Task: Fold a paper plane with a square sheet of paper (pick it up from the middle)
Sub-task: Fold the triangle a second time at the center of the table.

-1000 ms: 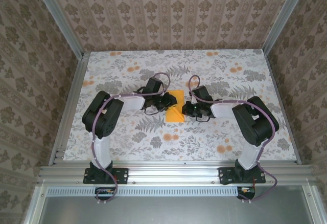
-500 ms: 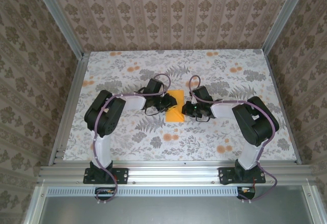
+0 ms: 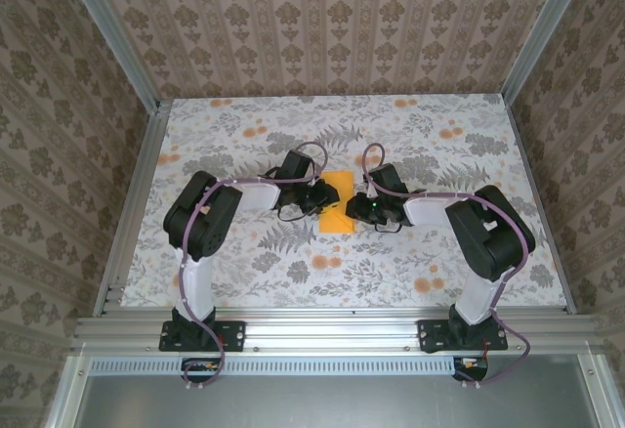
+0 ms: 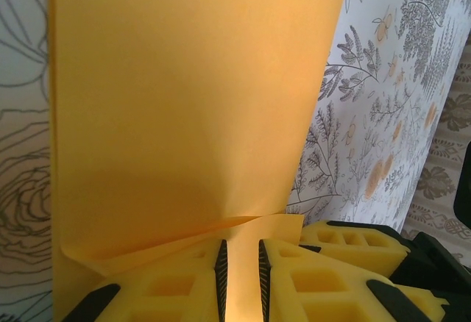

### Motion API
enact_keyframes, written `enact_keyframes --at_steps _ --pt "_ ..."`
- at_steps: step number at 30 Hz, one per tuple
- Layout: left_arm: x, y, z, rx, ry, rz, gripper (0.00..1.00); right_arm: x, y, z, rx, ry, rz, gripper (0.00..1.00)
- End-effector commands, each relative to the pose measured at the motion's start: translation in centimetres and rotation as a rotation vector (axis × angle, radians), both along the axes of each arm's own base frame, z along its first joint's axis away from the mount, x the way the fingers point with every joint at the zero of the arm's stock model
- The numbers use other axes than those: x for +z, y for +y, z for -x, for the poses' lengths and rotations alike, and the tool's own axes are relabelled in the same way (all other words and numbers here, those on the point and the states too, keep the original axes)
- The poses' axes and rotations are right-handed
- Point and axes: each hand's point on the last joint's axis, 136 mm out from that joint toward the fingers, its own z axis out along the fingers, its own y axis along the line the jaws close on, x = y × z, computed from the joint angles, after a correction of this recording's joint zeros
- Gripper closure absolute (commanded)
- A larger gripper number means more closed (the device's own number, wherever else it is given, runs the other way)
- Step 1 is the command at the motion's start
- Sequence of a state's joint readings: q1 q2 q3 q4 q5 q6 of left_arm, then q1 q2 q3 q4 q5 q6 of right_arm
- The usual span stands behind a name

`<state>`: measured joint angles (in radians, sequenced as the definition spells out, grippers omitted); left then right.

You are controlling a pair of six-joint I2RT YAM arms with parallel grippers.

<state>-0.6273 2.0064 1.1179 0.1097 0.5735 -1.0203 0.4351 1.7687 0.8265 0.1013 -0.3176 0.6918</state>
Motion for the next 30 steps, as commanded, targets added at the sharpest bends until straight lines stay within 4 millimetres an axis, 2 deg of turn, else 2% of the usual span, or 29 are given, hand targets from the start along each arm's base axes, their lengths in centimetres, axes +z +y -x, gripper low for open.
enact_keyframes --at_steps 1,7,17,25,30 --pt "-0.2 -0.4 -0.2 -0.023 -0.005 0.001 0.79 -0.3 -1.2 0.5 -0.034 0.035 0.034 0.79" --pt "-0.7 -0.2 -0.1 -0.024 0.005 -0.023 0.79 -0.2 -1.3 0.3 -0.042 0.044 0.044 0.82" --pt "-1.9 0.4 0.1 -0.008 0.04 -0.072 0.8 2.0 -1.6 -0.5 -0.061 0.014 0.017 0.78" --pt "-2.6 0.6 0.2 -0.001 0.063 -0.09 0.81 3.0 -1.5 -0.2 -0.056 0.005 -0.002 0.74" --pt "-2.8 0.8 0.3 0.008 0.069 -0.104 0.81 2.8 -1.0 0.6 -0.017 0.032 -0.022 0.71"
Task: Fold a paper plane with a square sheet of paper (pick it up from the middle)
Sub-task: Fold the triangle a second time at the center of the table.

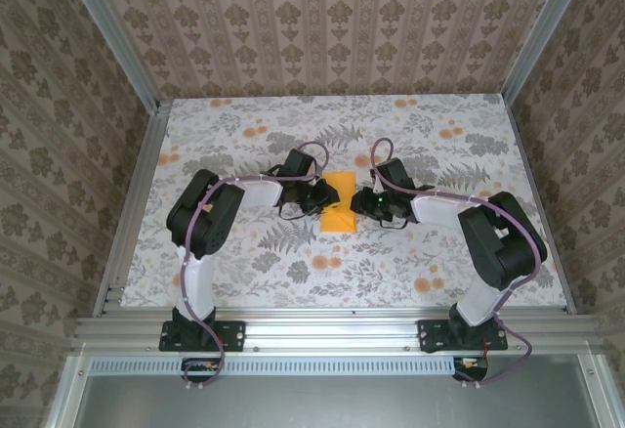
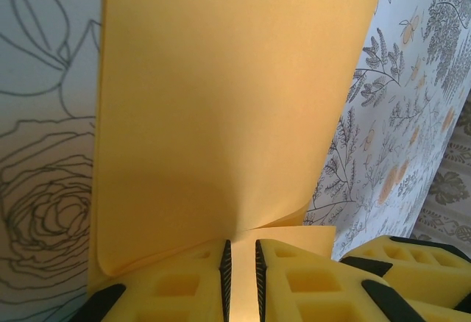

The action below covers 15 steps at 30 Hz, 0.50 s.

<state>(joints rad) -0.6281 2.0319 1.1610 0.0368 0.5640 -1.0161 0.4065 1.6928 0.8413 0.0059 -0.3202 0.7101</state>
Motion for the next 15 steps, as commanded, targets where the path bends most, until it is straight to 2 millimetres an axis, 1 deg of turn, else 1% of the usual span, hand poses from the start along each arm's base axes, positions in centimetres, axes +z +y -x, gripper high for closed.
enact_keyframes --at_steps 1,10,15 --pt "-2.2 0.7 0.3 0.007 0.033 -0.068 0.81 0.7 0.3 0.9 0.032 0.026 -0.019 0.71" --pt "-2.3 0.6 0.3 0.009 0.036 -0.072 0.81 0.1 1.8 2.6 0.127 0.09 -0.074 0.7" --pt "-2.3 0.7 0.3 0.015 0.038 -0.074 0.81 -0.5 2.0 2.8 0.144 0.114 -0.075 0.74"
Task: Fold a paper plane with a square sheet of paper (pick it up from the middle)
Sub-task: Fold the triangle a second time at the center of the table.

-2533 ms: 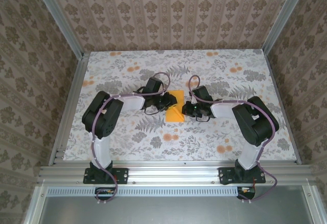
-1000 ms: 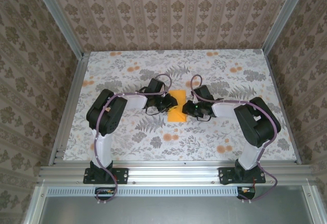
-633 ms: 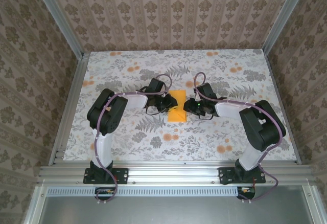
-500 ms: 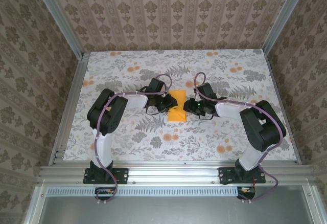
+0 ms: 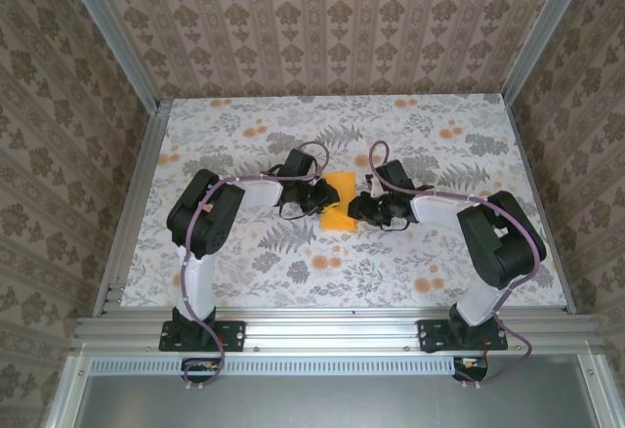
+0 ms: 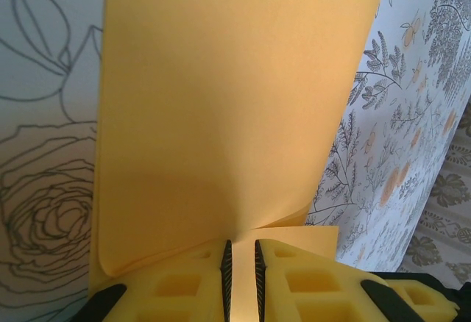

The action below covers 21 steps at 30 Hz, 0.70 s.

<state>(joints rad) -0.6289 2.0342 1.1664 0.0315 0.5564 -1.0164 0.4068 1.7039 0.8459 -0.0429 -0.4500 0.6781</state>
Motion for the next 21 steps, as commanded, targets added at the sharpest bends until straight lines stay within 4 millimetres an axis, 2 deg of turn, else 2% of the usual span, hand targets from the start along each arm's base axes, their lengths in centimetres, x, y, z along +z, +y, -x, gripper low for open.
enact_keyframes --at_steps 1,10,21 --pt "-2.1 0.7 0.4 0.011 0.036 -0.067 0.81 -0.5 0.6 0.8 0.047 0.044 -0.008 0.77" --pt "-1.7 0.7 0.4 0.011 0.025 -0.066 0.82 -1.8 -0.3 0.9 0.037 0.077 0.064 0.88" --pt "-0.5 0.5 -0.3 0.013 0.0 -0.041 0.81 -3.2 -1.4 1.1 0.039 0.109 0.145 0.91"
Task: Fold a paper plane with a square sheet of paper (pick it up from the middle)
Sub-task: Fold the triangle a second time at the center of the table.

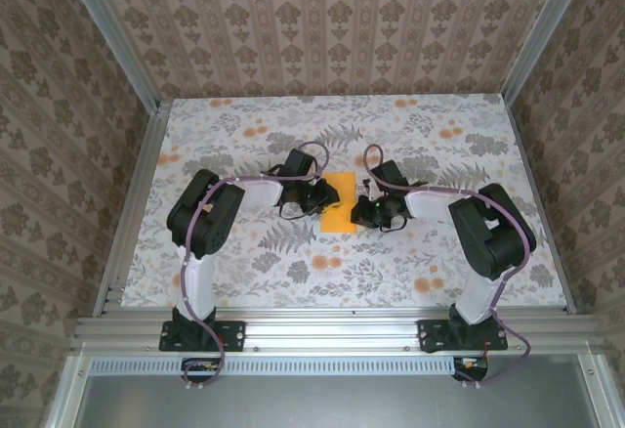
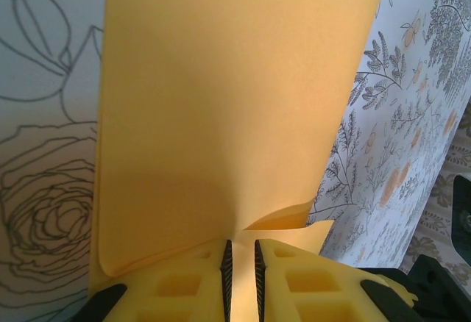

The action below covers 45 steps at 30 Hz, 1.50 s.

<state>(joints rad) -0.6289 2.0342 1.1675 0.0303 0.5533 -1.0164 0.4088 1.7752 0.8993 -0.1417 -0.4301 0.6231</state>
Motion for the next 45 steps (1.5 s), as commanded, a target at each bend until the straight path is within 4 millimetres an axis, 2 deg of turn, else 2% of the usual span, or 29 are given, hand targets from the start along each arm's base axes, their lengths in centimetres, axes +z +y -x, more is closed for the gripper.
enact_keyframes --at_steps 1,4,10,14,20,27,45 --pt "-0.3 0.5 -0.4 0.013 -0.003 -0.035 0.81 -1.2 -1.0 0.7 0.004 0.043 0.074 0.91" --pt "0.5 0.4 -0.7 0.016 -0.021 -0.019 0.79 -1.3 -1.2 0.8 0.0 0.049 0.083 0.9" --pt "3.9 -0.5 -1.7 0.009 -0.116 0.078 0.66 -1.7 -1.5 0.9 -0.011 0.062 0.101 0.91" --pt "4.5 -0.7 -1.3 0.005 -0.13 0.119 0.62 -1.9 -1.7 0.9 -0.022 0.072 0.107 0.9" --pt "3.8 -0.9 0.2 -0.021 -0.112 0.138 0.63 -2.2 -1.8 1.0 -0.028 0.086 0.111 0.9" --pt "2.0 -0.8 1.8 -0.064 -0.064 0.093 0.67 -2.4 -1.9 1.0 -0.032 0.095 0.115 0.9" --pt "-2.3 1.1 2.7 -0.036 0.056 -0.08 0.8 -2.2 -1.8 0.9 -0.036 0.1 0.112 0.87"
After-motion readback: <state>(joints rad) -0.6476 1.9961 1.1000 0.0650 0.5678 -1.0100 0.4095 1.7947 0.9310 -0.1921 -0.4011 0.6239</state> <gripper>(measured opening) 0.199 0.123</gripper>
